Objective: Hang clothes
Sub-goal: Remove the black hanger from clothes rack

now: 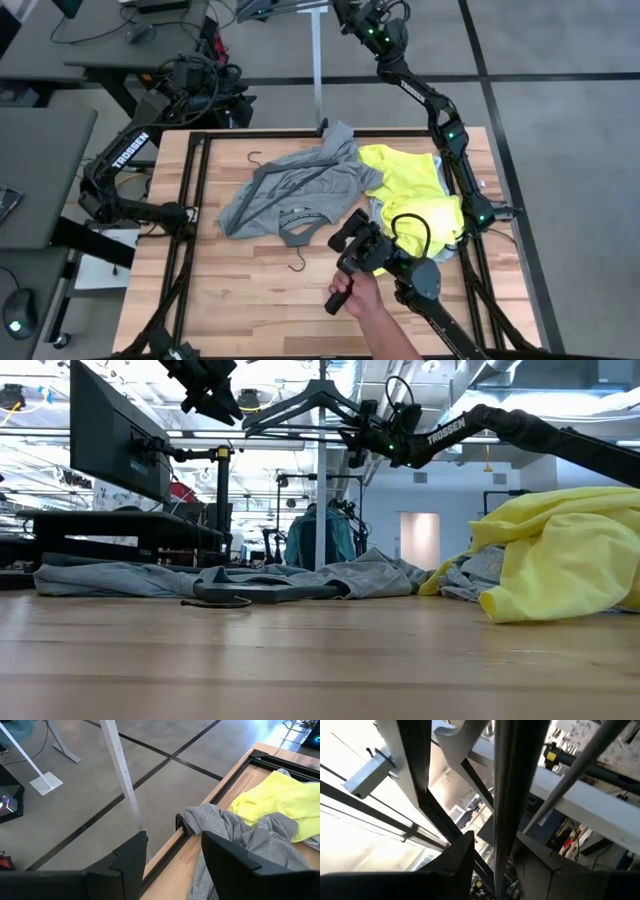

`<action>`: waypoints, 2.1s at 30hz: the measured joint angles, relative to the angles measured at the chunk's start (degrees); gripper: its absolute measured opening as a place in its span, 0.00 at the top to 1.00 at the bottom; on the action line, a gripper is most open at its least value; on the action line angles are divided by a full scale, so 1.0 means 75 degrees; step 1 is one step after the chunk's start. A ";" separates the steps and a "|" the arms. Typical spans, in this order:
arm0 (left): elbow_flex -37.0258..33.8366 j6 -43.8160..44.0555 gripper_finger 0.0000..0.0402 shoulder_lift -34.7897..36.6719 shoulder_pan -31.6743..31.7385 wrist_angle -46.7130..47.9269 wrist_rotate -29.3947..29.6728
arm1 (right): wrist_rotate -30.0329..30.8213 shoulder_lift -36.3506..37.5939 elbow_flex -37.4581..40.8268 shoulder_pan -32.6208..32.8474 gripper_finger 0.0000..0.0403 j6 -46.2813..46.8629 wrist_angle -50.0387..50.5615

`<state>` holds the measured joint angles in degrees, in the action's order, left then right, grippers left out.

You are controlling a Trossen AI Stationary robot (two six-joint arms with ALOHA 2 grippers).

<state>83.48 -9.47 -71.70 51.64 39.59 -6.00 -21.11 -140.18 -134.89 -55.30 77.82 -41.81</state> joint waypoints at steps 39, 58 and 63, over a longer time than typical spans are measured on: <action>0.0000 -0.0279 0.57 0.0000 -0.0001 0.0001 0.0000 | -0.0495 0.0012 -0.0003 0.0390 0.70 0.0631 0.0256; 0.0000 -0.0455 0.57 0.0000 0.0000 0.0001 0.0000 | -0.0611 0.0015 -0.0006 0.0510 0.70 0.0021 0.0270; 0.0000 -0.0449 0.57 0.0000 -0.0002 0.0005 0.0000 | -0.0343 0.0015 -0.0006 0.0456 0.70 -0.0128 0.0236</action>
<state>83.48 -12.84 -71.70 51.62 39.62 -6.00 -23.68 -140.07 -134.93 -51.88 76.86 -40.04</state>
